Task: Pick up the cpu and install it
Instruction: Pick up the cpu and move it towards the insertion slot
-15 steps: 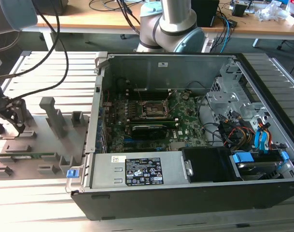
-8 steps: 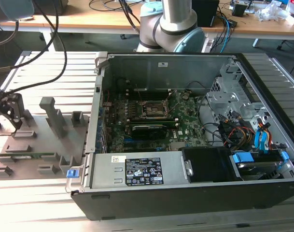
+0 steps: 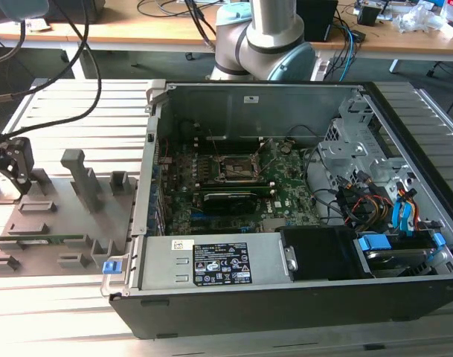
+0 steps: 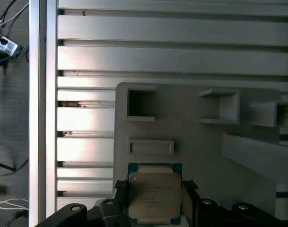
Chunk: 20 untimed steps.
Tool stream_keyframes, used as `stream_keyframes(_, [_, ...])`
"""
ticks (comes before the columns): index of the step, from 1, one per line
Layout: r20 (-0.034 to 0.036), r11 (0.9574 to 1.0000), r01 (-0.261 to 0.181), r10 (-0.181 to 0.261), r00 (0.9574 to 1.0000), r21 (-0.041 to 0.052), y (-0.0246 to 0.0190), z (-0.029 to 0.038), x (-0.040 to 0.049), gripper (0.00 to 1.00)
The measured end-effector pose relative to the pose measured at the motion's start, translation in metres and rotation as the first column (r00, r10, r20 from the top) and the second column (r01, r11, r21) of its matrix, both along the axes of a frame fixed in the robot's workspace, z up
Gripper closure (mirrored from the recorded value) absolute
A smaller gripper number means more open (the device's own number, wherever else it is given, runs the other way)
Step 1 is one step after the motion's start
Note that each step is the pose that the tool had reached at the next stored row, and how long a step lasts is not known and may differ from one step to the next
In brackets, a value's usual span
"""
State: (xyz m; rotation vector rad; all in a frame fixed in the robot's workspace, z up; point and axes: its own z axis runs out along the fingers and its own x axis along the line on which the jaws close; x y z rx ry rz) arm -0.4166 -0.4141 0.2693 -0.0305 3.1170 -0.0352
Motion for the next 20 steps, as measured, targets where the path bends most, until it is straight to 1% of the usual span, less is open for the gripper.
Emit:
stream_keyframes(2, [0.0000,1.0000,0.000,0.000,1.0000,0.0000,0.0000,0.0040,0.0000,0.46])
stream_keyframes(5, [-0.0001,1.0000,0.000,0.000,1.0000,0.0000,0.0000,0.0119,0.0000,0.46])
stream_keyframes(11, [0.0000,1.0000,0.000,0.000,1.0000,0.0001,0.0000,0.0185,0.0000,0.46])
stream_keyframes(14, [0.0000,1.0000,0.000,0.000,1.0000,0.0000,0.0000,0.0256,0.0000,0.46])
stream_keyframes(16, [0.0000,1.0000,0.000,0.000,1.0000,0.0000,0.0001,0.0283,0.0000,0.46])
stream_keyframes(20, [0.0001,1.0000,0.000,0.000,1.0000,0.0001,0.0000,0.0384,0.0000,0.46])
